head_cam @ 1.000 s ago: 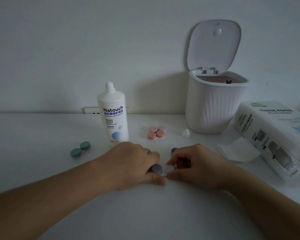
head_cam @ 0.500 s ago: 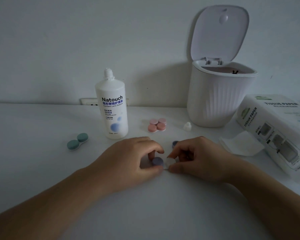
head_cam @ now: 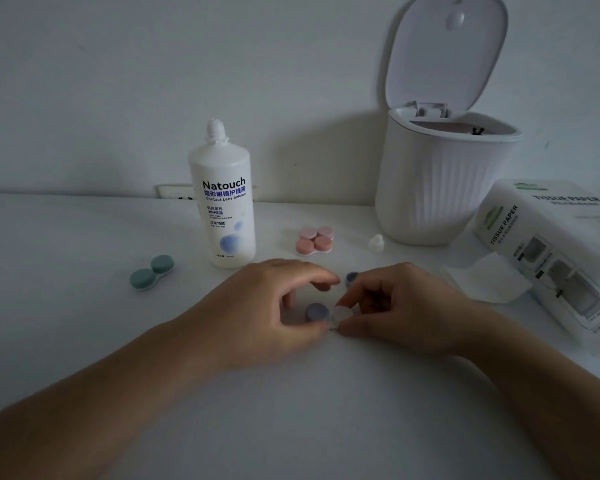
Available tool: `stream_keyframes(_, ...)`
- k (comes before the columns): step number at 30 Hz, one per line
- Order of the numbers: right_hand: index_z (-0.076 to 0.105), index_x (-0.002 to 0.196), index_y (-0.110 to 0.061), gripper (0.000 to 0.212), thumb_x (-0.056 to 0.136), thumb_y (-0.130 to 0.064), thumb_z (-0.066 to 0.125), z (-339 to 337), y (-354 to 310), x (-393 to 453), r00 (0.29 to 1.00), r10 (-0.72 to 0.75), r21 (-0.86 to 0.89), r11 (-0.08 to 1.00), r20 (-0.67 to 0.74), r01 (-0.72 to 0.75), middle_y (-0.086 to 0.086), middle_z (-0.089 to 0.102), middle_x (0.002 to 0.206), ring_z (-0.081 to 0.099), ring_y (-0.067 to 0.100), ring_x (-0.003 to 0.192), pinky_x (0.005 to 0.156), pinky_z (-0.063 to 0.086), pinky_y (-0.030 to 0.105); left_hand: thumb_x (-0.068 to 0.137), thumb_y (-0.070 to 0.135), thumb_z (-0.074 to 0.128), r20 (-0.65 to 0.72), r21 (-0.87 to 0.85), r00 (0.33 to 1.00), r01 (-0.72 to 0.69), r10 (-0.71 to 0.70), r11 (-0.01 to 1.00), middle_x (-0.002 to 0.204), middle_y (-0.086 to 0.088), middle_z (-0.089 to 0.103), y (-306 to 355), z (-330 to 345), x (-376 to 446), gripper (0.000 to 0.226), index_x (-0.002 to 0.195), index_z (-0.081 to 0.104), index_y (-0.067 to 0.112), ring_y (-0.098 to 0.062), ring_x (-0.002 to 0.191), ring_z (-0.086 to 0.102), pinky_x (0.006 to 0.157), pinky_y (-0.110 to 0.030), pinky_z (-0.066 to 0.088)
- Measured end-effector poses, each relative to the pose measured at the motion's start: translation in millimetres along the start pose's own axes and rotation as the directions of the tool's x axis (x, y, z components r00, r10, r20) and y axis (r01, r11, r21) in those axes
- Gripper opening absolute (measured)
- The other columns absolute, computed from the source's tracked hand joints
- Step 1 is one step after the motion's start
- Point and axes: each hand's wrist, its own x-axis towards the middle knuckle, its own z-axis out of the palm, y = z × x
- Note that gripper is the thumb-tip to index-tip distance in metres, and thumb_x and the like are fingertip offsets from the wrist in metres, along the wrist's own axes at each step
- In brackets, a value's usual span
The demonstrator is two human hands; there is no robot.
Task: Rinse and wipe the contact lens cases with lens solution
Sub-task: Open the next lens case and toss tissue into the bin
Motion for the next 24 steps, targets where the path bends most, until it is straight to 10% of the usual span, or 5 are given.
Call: stream_keyframes(24, 0.074, 0.088, -0.028, 0.023, 0.073, -0.043, 0.083, 0.7, 0.3, -0.7, 1.0, 0.002, -0.007, 1.0, 0.004, -0.002, -0.018, 0.058, 0.058, 0.049, -0.001, 0.052, 0.057, 0.04, 0.017, 0.085, 0.056, 0.067, 0.065, 0.133, 0.988, -0.148, 0.14, 0.98, 0.094, 0.014, 0.056, -1.2, 2.7, 4.1, 0.033, 0.1, 0.071, 0.027, -0.005, 0.082, 0.055, 0.071, -0.02, 0.044)
